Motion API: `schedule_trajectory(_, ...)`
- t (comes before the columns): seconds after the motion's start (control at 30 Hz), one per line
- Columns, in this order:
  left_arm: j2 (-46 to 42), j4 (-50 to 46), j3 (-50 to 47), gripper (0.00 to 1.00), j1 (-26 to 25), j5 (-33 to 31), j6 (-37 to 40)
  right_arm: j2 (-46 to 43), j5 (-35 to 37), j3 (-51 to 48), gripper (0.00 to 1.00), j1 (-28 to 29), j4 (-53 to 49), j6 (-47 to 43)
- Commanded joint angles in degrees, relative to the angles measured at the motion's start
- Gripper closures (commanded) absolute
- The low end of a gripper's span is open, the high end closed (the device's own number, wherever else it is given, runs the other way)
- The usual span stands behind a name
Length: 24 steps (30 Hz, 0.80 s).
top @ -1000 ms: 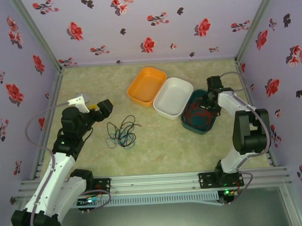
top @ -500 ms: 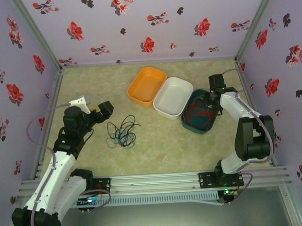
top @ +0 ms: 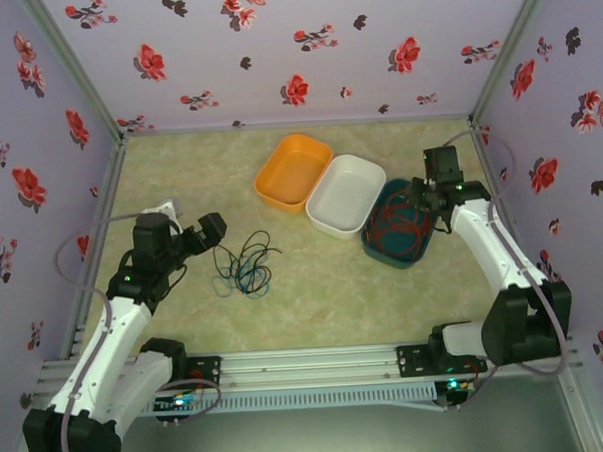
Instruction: Untangle the cables
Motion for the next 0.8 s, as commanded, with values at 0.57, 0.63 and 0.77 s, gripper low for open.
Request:
schedule_trajectory(0.57,14.7,2.7,-6.2,0.33,1.2,2.1,-3.4,17.9,-10.8,7.6,0.61,41.8,12.4,1.1)
schedule_trajectory(0.63,15.9,5.0,-6.9,0.38,1.6,3.1,-4.2,20.5,-12.3,8.2,0.62,43.8,12.4,0.0)
schedule_trajectory(0.77,17.9,8.0,-7.8,0.44,2.2,3.7,-5.2,24.2,-14.5,8.3,0.66,46.5,12.5,-1.3)
